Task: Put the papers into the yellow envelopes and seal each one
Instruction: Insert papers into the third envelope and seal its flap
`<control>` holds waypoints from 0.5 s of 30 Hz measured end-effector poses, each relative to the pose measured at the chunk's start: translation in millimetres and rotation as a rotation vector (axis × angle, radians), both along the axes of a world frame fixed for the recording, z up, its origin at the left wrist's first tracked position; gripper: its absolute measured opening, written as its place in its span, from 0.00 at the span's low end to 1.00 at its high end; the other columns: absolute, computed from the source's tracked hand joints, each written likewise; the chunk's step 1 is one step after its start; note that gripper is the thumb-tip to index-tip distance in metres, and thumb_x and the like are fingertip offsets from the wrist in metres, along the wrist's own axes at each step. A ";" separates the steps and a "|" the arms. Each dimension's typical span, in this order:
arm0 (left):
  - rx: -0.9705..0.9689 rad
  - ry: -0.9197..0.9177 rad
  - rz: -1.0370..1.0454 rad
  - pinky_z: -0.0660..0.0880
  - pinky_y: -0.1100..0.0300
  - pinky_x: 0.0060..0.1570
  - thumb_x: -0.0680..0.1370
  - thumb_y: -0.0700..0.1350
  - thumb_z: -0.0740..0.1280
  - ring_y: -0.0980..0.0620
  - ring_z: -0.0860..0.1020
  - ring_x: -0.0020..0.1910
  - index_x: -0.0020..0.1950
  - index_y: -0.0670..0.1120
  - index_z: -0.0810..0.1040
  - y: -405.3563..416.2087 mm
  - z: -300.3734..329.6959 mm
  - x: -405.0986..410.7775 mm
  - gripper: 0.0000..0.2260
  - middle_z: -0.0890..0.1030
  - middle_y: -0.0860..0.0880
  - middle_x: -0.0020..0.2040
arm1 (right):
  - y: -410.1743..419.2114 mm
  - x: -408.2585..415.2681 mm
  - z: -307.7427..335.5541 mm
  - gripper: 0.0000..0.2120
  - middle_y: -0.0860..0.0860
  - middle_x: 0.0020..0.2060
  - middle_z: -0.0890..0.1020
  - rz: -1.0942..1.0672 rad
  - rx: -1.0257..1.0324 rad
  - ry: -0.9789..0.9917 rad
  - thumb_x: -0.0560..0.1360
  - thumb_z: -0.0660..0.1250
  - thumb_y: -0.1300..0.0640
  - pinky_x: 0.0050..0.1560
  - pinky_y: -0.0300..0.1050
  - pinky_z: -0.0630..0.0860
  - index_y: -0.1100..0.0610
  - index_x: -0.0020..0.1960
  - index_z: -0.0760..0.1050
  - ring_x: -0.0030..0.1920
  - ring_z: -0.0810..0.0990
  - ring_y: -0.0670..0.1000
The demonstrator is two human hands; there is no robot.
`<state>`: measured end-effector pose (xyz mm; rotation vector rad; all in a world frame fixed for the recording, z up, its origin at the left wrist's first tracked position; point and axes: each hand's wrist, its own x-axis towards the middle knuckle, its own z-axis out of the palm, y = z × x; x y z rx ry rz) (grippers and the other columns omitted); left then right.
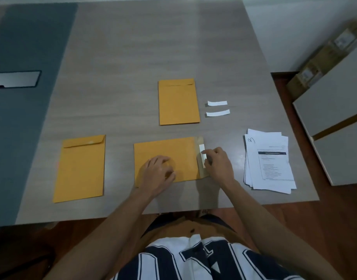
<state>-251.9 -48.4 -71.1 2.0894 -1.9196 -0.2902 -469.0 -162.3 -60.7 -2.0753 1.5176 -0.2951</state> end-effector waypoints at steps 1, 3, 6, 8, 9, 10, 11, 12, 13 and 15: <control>0.010 0.000 0.002 0.72 0.50 0.57 0.75 0.58 0.63 0.48 0.75 0.61 0.39 0.55 0.84 -1.0 -0.1 0.1 0.13 0.79 0.51 0.60 | 0.5 -0.6 -1.4 0.15 0.53 0.49 0.75 0.009 -0.018 0.021 0.75 0.64 0.63 0.45 0.50 0.77 0.52 0.59 0.81 0.52 0.75 0.54; 0.030 0.001 0.010 0.71 0.50 0.57 0.74 0.58 0.61 0.48 0.75 0.60 0.39 0.54 0.84 -3.6 0.7 0.0 0.15 0.79 0.51 0.59 | 1.6 -2.5 -3.9 0.15 0.53 0.47 0.75 0.020 -0.043 0.051 0.75 0.64 0.63 0.43 0.51 0.77 0.52 0.57 0.82 0.49 0.75 0.54; 0.021 -0.012 0.021 0.72 0.50 0.52 0.74 0.58 0.59 0.47 0.77 0.54 0.38 0.52 0.85 -11.9 4.2 -5.0 0.17 0.80 0.50 0.55 | 2.4 -5.8 -2.8 0.15 0.53 0.46 0.75 0.024 -0.033 0.023 0.75 0.64 0.64 0.44 0.51 0.77 0.52 0.58 0.82 0.48 0.75 0.54; -0.020 0.000 0.050 0.71 0.51 0.49 0.75 0.57 0.59 0.47 0.77 0.51 0.39 0.50 0.84 -17.1 6.4 -7.6 0.17 0.80 0.49 0.51 | 2.8 -3.1 0.3 0.16 0.53 0.46 0.75 0.039 0.005 -0.017 0.75 0.64 0.64 0.46 0.49 0.77 0.52 0.59 0.82 0.49 0.75 0.53; -0.037 0.015 0.051 0.70 0.52 0.48 0.75 0.56 0.60 0.47 0.77 0.50 0.41 0.50 0.84 -21.8 7.0 -12.0 0.16 0.79 0.49 0.51 | 2.1 -5.0 2.5 0.16 0.53 0.47 0.75 0.039 0.021 -0.037 0.75 0.64 0.64 0.46 0.49 0.77 0.52 0.59 0.81 0.50 0.75 0.53; -0.048 0.028 0.044 0.70 0.53 0.48 0.75 0.55 0.60 0.47 0.76 0.50 0.42 0.50 0.83 -27.6 7.6 -17.1 0.15 0.79 0.49 0.50 | 1.2 -8.3 4.8 0.15 0.53 0.47 0.75 0.040 0.027 -0.054 0.75 0.64 0.63 0.47 0.49 0.78 0.52 0.59 0.81 0.50 0.75 0.53; -0.059 0.035 0.036 0.69 0.53 0.47 0.75 0.55 0.61 0.48 0.76 0.50 0.43 0.50 0.83 -32.7 9.0 -21.6 0.14 0.79 0.50 0.50 | 0.5 -10.7 6.8 0.15 0.53 0.47 0.75 0.046 0.027 -0.069 0.76 0.65 0.62 0.48 0.49 0.78 0.53 0.60 0.81 0.50 0.75 0.53; -0.069 0.042 0.023 0.69 0.54 0.47 0.75 0.54 0.62 0.48 0.75 0.50 0.44 0.49 0.82 -39.5 10.3 -28.6 0.12 0.78 0.50 0.50 | -0.7 -15.6 9.9 0.14 0.53 0.47 0.75 0.048 0.021 -0.079 0.75 0.66 0.61 0.48 0.48 0.77 0.53 0.60 0.81 0.50 0.75 0.53; -0.083 0.051 0.009 0.69 0.54 0.47 0.75 0.53 0.63 0.48 0.75 0.50 0.45 0.49 0.82 -46.7 11.4 -36.7 0.11 0.78 0.50 0.49 | -2.6 -21.8 12.2 0.14 0.54 0.48 0.75 0.042 0.019 -0.086 0.75 0.67 0.59 0.50 0.47 0.77 0.53 0.60 0.80 0.51 0.75 0.53; -0.090 0.075 -0.023 0.69 0.53 0.47 0.76 0.50 0.66 0.47 0.75 0.50 0.46 0.48 0.82 -61.5 15.0 -55.1 0.08 0.77 0.50 0.48 | -7.5 -36.5 18.0 0.15 0.54 0.52 0.76 0.001 0.025 -0.075 0.76 0.68 0.58 0.54 0.43 0.74 0.52 0.62 0.79 0.54 0.74 0.52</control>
